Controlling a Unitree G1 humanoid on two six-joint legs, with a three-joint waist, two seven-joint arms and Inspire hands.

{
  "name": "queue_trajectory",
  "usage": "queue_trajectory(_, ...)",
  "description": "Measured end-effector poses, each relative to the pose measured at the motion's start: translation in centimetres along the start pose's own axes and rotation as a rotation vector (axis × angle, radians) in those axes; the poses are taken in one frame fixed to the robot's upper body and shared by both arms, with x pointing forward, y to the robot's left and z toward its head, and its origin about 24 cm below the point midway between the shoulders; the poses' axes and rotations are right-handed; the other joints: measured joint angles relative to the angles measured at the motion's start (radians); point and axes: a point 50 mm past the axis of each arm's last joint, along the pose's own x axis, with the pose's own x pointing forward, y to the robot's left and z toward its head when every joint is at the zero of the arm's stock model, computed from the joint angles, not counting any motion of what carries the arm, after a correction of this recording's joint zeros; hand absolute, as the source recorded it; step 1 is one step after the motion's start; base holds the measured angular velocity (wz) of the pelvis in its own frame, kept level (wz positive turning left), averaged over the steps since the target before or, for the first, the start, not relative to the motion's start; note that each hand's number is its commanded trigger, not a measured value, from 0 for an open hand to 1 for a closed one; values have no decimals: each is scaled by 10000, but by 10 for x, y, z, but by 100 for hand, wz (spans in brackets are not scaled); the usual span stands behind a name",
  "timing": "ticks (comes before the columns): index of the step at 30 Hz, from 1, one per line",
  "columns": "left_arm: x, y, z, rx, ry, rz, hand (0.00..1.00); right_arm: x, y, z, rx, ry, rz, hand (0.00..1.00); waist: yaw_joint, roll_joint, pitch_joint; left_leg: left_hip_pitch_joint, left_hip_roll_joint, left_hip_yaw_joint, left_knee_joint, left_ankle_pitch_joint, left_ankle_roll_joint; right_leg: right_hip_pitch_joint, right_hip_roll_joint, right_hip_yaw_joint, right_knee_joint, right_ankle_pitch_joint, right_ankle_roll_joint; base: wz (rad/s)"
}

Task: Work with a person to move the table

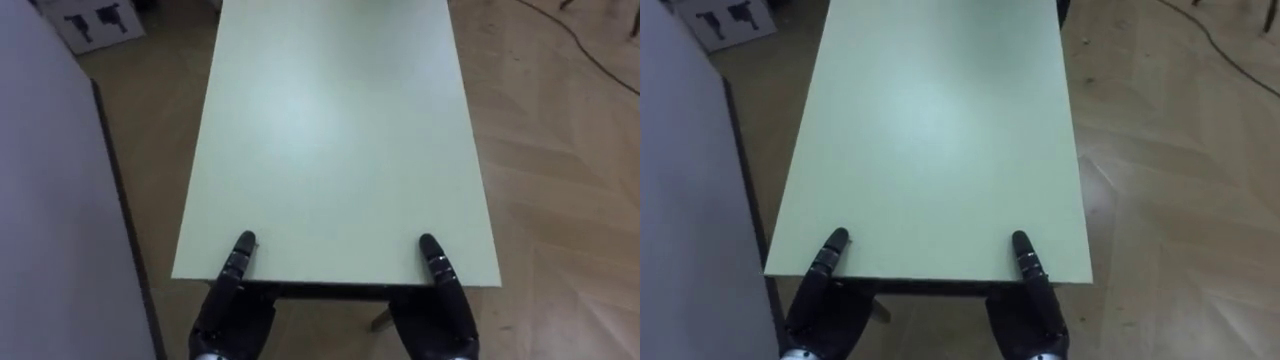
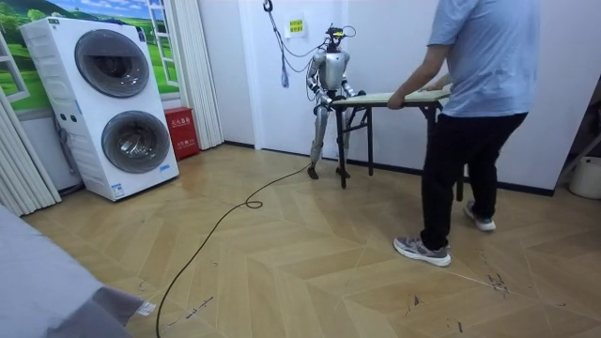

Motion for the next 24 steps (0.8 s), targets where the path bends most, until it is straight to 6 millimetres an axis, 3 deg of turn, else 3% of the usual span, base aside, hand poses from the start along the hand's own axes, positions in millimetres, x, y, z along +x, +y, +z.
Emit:
queue_trajectory(4,0,-1,1,-14,-22,-31,100,4,3,1,-228,182,81,100,420,-141,30,-130,10,-324,-49,108,-153,170,172,-7,-332,2,9,28)
queue_trajectory(9,0,-1,3,-30,-140,-100,100,6,5,-1,-229,220,149,100,763,-161,27,-161,10,-731,-62,197,-290,437,399,-87,-434,0,8,40)
queue_trajectory(11,0,-1,6,-1,-247,-158,100,6,5,-3,-130,176,165,100,695,-160,25,-247,-14,-1128,-59,301,-388,418,528,-448,-258,-8,-21,72)
queue_trajectory(12,1,-1,7,45,-262,-204,100,6,5,-4,-89,185,164,100,545,-157,22,-308,-105,-1538,-101,436,-464,423,616,-675,-155,-38,-100,104)
queue_trajectory(14,4,-3,7,104,-171,-253,100,5,5,-2,-63,104,127,100,354,-155,17,-359,-241,-1758,-271,710,-500,451,699,-671,-115,-158,-335,104)
queue_trajectory(15,6,-6,6,105,-96,-275,100,6,4,0,-49,17,120,100,270,-155,17,-377,-295,-1707,-515,965,-498,490,735,-676,-200,-188,-396,92)
queue_trajectory(16,8,-7,4,113,-68,-295,100,6,5,2,-40,-60,126,100,170,-152,14,-433,-301,-1263,-791,1281,-369,549,770,-754,-287,-210,-435,92)
queue_trajectory(17,9,-8,4,160,-55,-297,100,6,5,2,-29,-100,121,100,101,-152,14,-441,-294,-945,-937,1435,-275,554,779,-839,-363,-228,-466,83)
queue_trajectory(18,9,-9,2,153,-44,-281,100,5,4,3,-12,-151,96,100,15,-171,2,-421,-255,-295,-1179,1618,-105,588,774,-870,-501,-276,-540,46)
queue_trajectory(19,8,-7,1,113,-44,-215,100,5,4,4,-58,-149,104,100,119,-174,0,-437,-215,16,-1227,1654,-52,618,774,-991,-648,-293,-553,20)
queue_trajectory(24,0,1,0,-25,-106,144,100,6,3,2,-301,210,-57,100,407,-165,-5,-517,-140,251,-1174,1627,-20,639,682,-1734,-781,-329,-493,-9)
